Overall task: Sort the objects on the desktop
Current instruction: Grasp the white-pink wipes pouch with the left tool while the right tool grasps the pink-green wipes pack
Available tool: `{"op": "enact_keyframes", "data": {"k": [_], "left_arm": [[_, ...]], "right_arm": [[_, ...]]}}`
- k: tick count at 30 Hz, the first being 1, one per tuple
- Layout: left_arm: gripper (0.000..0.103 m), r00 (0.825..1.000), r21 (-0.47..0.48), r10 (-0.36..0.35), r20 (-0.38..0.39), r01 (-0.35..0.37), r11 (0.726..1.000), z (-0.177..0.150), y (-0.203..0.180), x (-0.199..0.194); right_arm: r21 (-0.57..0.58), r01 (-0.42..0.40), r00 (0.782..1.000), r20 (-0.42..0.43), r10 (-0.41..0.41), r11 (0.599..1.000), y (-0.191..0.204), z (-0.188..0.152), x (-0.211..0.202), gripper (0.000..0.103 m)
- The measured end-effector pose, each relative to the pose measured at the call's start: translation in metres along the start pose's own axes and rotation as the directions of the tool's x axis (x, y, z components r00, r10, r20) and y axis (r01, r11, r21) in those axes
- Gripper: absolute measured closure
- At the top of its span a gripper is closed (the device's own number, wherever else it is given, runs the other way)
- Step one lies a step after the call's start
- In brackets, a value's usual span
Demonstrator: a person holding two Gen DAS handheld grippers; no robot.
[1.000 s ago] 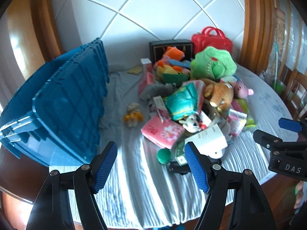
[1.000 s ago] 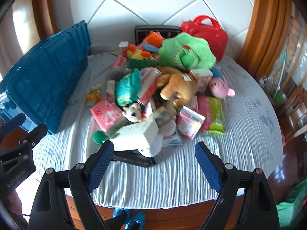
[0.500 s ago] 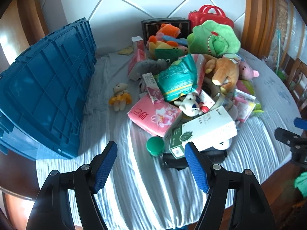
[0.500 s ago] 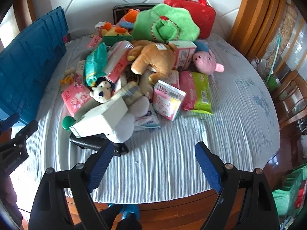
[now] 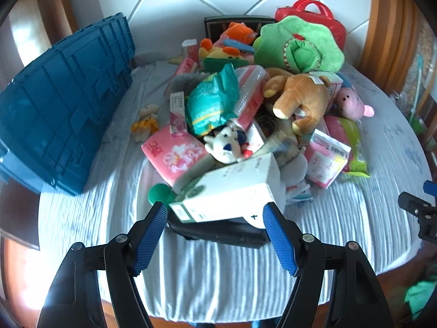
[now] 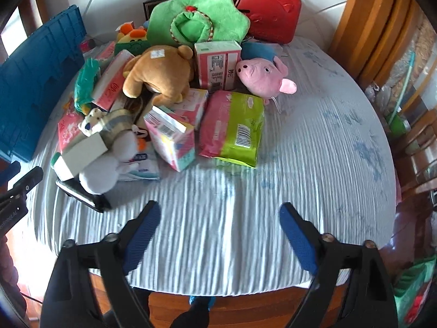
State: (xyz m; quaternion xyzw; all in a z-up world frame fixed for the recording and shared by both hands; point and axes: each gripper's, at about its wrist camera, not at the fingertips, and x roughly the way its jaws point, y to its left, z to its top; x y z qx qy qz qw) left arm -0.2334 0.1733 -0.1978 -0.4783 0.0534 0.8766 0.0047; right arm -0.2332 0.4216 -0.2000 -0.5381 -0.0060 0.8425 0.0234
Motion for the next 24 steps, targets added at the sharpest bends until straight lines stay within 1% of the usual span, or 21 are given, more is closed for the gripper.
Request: {"op": "enact_keyframes", "data": {"k": [6, 9, 12, 14, 16, 19, 24], "left_arm": [[0.030, 0.997, -0.026, 0.053, -0.050, -0.054, 0.998, -0.006, -0.015, 0.011], [0.030, 0.997, -0.029, 0.051, -0.058, -0.053, 0.998, -0.001, -0.021, 0.020], [0.030, 0.998, -0.030, 0.023, -0.056, -0.025, 0.999, 0.009, -0.031, 0.027], [0.030, 0.999, -0.022, -0.008, -0.043, 0.007, 1.000, 0.018, -0.041, 0.030], [0.030, 0.999, 0.003, -0.044, -0.029, 0.044, 0.999, 0.028, -0.057, 0.033], [0.030, 0.996, 0.034, -0.086, -0.015, 0.086, 0.996, 0.041, -0.082, 0.040], [0.030, 0.990, 0.098, -0.133, -0.056, 0.138, 0.986, 0.052, -0.131, 0.058]], "right_arm": [[-0.055, -0.072, 0.997, -0.024, 0.070, 0.996, -0.002, 0.010, 0.024, 0.000], [-0.058, -0.074, 0.997, -0.038, 0.072, 0.996, -0.003, 0.015, 0.035, 0.000], [-0.061, -0.053, 0.997, -0.059, 0.050, 0.997, -0.008, 0.020, 0.042, 0.000], [-0.048, -0.022, 0.998, -0.060, 0.019, 0.999, -0.014, 0.025, 0.045, 0.000], [-0.016, 0.000, 0.999, -0.054, 0.000, 1.000, -0.024, 0.030, 0.045, 0.000], [0.002, 0.017, 0.999, -0.050, -0.017, 1.000, -0.037, 0.034, 0.046, 0.000], [0.036, 0.029, 0.997, -0.078, -0.026, 0.999, -0.067, 0.039, 0.058, 0.000]]}}
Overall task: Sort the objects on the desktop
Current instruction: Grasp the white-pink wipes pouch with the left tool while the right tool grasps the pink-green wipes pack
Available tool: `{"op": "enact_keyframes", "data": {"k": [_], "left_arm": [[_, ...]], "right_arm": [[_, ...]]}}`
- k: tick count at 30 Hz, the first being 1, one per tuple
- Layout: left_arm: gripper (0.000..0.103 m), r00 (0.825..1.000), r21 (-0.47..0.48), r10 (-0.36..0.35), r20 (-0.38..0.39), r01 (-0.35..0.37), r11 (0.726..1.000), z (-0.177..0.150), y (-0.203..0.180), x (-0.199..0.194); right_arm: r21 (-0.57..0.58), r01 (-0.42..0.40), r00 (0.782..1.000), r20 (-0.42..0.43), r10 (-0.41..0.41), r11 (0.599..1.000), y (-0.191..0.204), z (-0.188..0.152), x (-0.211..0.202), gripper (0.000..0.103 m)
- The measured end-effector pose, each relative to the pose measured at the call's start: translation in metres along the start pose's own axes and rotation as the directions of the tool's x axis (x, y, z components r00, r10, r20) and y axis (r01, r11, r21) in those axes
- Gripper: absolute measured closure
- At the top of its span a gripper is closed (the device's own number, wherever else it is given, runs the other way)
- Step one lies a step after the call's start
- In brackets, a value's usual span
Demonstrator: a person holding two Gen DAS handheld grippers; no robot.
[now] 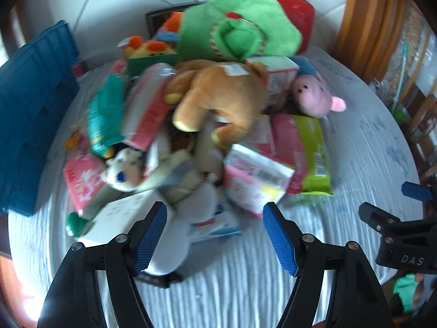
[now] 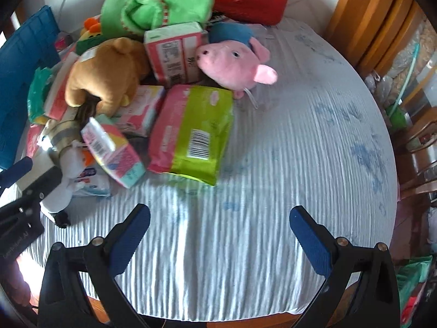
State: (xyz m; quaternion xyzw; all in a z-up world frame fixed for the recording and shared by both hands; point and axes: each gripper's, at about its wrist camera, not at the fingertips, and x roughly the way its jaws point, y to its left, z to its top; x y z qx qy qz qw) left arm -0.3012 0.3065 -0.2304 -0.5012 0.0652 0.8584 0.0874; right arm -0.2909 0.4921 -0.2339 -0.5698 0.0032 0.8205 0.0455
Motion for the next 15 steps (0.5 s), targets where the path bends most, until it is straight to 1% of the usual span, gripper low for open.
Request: {"op": "enact_keyframes", "data": {"k": [2, 4, 8, 10, 11, 12, 14, 15], "left_arm": [[0.030, 1.000, -0.005, 0.007, -0.017, -0.007, 1.000, 0.004, -0.013, 0.013], [0.030, 0.999, -0.028, 0.024, -0.040, -0.026, 0.999, 0.008, -0.022, 0.029], [0.030, 0.994, -0.112, 0.062, -0.089, -0.072, 0.991, 0.012, -0.034, 0.059], [0.030, 0.991, -0.140, 0.088, -0.098, -0.101, 0.985, 0.012, -0.042, 0.071], [0.032, 0.991, -0.158, 0.093, -0.097, -0.107, 0.982, 0.011, -0.043, 0.075], [0.039, 0.991, -0.178, 0.094, -0.095, -0.110, 0.978, 0.010, -0.044, 0.079], [0.051, 0.992, -0.216, 0.085, -0.094, -0.103, 0.971, 0.008, -0.045, 0.085], [0.053, 0.992, -0.222, 0.086, -0.093, -0.105, 0.969, 0.007, -0.045, 0.084]], "right_arm": [[-0.008, -0.003, 1.000, -0.011, 0.003, 1.000, -0.010, 0.006, 0.009, 0.000], [-0.025, -0.025, 0.999, -0.022, 0.024, 0.999, -0.018, 0.013, 0.021, 0.000], [-0.086, -0.068, 0.997, -0.054, 0.064, 0.994, -0.025, 0.027, 0.048, 0.000], [-0.115, -0.093, 0.994, -0.070, 0.086, 0.989, -0.027, 0.034, 0.063, 0.000], [-0.129, -0.104, 0.993, -0.077, 0.094, 0.986, -0.027, 0.037, 0.069, 0.000], [-0.141, -0.112, 0.991, -0.084, 0.101, 0.984, -0.028, 0.039, 0.075, 0.000], [-0.163, -0.130, 0.989, -0.095, 0.116, 0.978, -0.027, 0.044, 0.086, 0.000], [-0.167, -0.143, 0.987, -0.096, 0.128, 0.976, -0.026, 0.047, 0.089, 0.000]]}}
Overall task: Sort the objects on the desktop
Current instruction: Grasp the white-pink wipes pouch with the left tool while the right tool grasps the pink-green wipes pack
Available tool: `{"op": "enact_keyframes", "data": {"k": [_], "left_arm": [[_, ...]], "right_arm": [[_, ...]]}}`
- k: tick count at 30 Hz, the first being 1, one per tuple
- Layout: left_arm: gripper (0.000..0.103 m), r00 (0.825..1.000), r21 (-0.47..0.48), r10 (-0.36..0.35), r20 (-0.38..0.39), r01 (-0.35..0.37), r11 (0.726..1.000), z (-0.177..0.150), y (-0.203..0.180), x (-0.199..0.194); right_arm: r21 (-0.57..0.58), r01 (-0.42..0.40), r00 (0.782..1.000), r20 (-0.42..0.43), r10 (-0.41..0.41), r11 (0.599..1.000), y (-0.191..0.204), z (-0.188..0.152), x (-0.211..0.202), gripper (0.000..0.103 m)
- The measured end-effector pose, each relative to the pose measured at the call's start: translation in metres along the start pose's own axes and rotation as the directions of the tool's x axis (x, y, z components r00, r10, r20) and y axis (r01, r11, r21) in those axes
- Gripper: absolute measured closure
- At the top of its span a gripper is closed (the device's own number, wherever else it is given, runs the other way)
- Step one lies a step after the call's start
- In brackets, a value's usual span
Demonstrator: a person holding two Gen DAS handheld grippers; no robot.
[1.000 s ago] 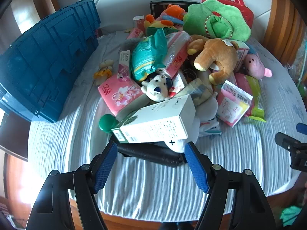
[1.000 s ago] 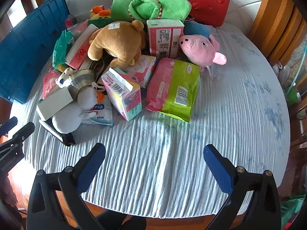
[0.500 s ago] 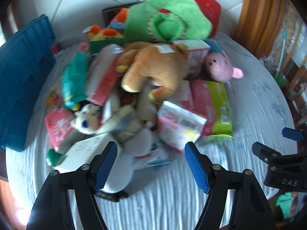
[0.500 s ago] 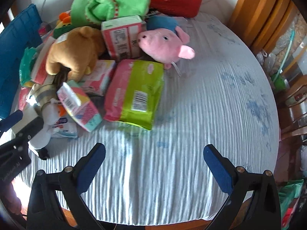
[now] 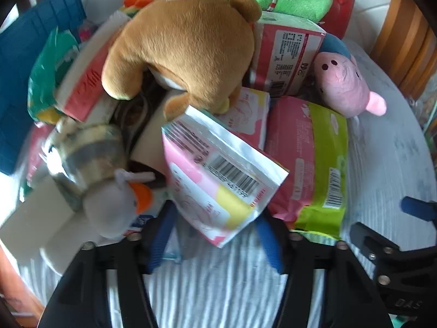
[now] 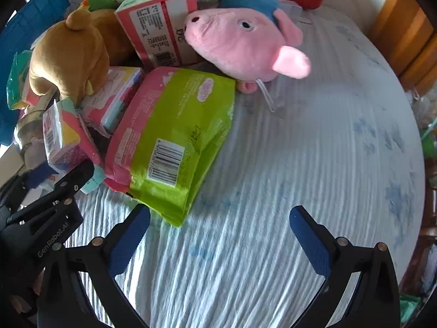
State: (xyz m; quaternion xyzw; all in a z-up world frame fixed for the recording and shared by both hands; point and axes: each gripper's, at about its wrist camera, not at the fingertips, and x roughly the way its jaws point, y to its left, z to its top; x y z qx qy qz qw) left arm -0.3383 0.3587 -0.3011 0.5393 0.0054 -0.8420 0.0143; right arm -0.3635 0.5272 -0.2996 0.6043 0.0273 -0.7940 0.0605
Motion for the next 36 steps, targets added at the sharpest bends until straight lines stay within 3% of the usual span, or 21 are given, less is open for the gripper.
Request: {"op": "enact_keyframes", "data": {"k": [8, 14, 18, 23, 32, 36], "left_arm": [[0.056, 0.998, -0.014, 0.059, 0.033, -0.058, 0.998, 0.002, 0.011, -0.009], [0.054, 0.998, -0.013, 0.048, 0.028, -0.048, 0.999, 0.005, 0.023, -0.005], [0.053, 0.998, 0.022, 0.054, 0.044, -0.055, 0.998, 0.003, 0.021, -0.005], [0.054, 0.997, 0.056, 0.052, 0.058, -0.055, 0.997, 0.002, 0.019, -0.005], [0.056, 0.994, 0.078, 0.074, 0.081, -0.080, 0.994, 0.005, 0.010, -0.007], [0.046, 0.994, 0.069, 0.089, 0.057, -0.092, 0.993, 0.009, 0.008, -0.001]], "right_arm": [[0.005, -0.079, 0.997, 0.005, 0.079, 0.997, 0.013, 0.025, 0.019, 0.000], [0.023, -0.095, 0.995, 0.019, 0.095, 0.995, 0.017, 0.037, 0.025, 0.000], [0.023, -0.157, 0.988, 0.003, 0.157, 0.987, 0.030, 0.043, 0.036, 0.000], [0.013, -0.132, 0.991, -0.006, 0.133, 0.991, 0.034, 0.043, 0.042, 0.000], [0.093, -0.048, 0.998, -0.047, 0.052, 0.995, -0.023, 0.009, 0.031, 0.000], [0.043, -0.016, 1.000, -0.018, 0.017, 0.999, -0.019, 0.010, 0.025, 0.000]]}}
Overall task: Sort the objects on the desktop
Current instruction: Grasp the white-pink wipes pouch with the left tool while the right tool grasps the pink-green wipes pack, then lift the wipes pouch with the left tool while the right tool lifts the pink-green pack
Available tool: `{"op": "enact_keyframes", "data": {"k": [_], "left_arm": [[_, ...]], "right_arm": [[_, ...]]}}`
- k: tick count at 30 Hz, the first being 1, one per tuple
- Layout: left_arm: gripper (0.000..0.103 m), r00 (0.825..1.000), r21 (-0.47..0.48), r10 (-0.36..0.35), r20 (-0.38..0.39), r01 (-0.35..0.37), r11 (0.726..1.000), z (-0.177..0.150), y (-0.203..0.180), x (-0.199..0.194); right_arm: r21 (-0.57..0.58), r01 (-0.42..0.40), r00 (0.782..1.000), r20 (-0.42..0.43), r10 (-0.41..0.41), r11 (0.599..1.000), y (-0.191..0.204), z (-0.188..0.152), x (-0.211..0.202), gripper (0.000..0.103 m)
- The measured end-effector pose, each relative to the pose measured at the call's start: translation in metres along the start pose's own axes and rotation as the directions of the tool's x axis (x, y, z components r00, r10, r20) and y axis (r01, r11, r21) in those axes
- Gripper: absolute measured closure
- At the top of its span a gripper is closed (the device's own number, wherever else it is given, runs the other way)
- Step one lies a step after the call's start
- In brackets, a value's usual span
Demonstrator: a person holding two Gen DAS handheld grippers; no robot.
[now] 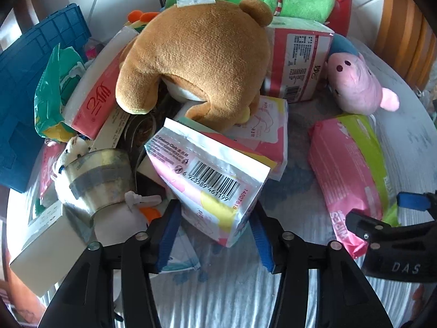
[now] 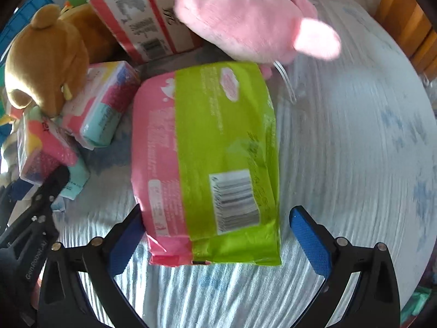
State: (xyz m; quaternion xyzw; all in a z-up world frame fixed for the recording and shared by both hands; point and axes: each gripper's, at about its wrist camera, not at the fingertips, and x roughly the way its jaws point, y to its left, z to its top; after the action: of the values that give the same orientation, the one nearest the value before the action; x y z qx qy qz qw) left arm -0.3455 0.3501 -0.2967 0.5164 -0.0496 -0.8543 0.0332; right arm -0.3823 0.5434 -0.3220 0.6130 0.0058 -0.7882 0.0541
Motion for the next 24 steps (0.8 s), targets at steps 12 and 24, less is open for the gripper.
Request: {"op": "enact_keyframes", "data": {"k": [12, 24], "left_arm": [[0.054, 1.000, -0.031, 0.000, 0.018, 0.000, 1.000, 0.001, 0.006, 0.007], [0.055, 0.999, -0.036, 0.022, 0.026, -0.021, 0.999, 0.003, 0.010, 0.005]], "right_arm": [[-0.078, 0.005, 0.999, 0.045, -0.002, 0.997, 0.002, 0.015, 0.005, 0.006], [-0.106, 0.030, 0.999, 0.047, -0.025, 0.994, -0.012, 0.009, -0.004, 0.002]]}}
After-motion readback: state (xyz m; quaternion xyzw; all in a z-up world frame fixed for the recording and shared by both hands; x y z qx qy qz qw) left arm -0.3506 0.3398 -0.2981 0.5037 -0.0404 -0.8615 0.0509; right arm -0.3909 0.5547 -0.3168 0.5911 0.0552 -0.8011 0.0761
